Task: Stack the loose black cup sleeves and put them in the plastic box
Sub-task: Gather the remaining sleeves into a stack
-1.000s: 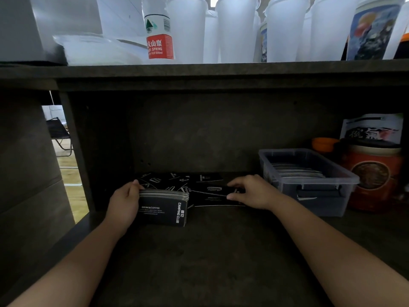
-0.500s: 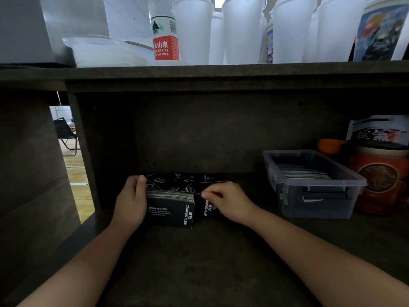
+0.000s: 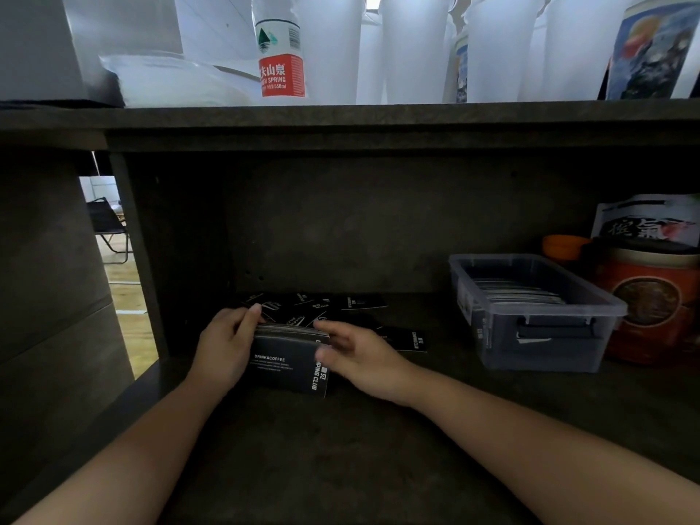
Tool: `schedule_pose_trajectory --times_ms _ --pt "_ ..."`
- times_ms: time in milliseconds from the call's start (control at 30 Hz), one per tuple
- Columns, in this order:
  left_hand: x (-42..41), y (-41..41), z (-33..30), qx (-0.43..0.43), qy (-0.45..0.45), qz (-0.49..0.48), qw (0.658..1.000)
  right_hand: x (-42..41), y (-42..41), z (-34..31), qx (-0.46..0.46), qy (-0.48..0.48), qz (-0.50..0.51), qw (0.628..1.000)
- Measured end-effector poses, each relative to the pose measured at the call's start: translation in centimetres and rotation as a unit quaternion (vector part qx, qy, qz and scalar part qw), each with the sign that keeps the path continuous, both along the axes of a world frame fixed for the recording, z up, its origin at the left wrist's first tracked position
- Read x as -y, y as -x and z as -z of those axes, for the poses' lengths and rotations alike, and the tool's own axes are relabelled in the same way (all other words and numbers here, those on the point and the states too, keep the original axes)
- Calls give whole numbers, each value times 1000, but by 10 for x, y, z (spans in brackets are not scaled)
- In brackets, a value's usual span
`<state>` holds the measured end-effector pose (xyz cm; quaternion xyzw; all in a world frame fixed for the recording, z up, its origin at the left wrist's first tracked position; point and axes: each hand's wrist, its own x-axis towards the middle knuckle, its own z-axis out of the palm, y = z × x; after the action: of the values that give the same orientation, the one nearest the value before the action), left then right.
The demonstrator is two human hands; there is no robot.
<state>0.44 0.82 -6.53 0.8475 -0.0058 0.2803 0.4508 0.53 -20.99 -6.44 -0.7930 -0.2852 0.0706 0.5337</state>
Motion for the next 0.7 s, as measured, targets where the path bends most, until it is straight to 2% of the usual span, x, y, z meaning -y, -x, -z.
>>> schedule_pose_trajectory --times_ms 100,167,233,367,433,467,533,600,700 --pt "-1 3 -1 -7 46 30 998 -6 3 0 128 103 69 984" --pt "0 8 -4 -33 125 62 990 -10 5 1 173 102 108 974" --pt "1 12 -5 -44 113 61 991 -12 6 2 181 95 116 972" --pt "5 9 -2 -19 16 -14 1000 -1 -3 -9 156 114 78 978" --pt "3 7 -1 6 -1 -53 999 18 -15 -19 121 108 118 980" --pt "1 6 -1 23 -3 -82 996 31 -23 -22 115 135 158 971" --pt "-8 3 0 58 -4 -141 988 59 -36 -24 103 289 226 925" --pt "-15 1 -1 58 -14 -165 985 79 -41 -22 48 396 236 886" --pt "-12 3 -2 0 34 -112 993 85 -44 -23 1 354 235 905"
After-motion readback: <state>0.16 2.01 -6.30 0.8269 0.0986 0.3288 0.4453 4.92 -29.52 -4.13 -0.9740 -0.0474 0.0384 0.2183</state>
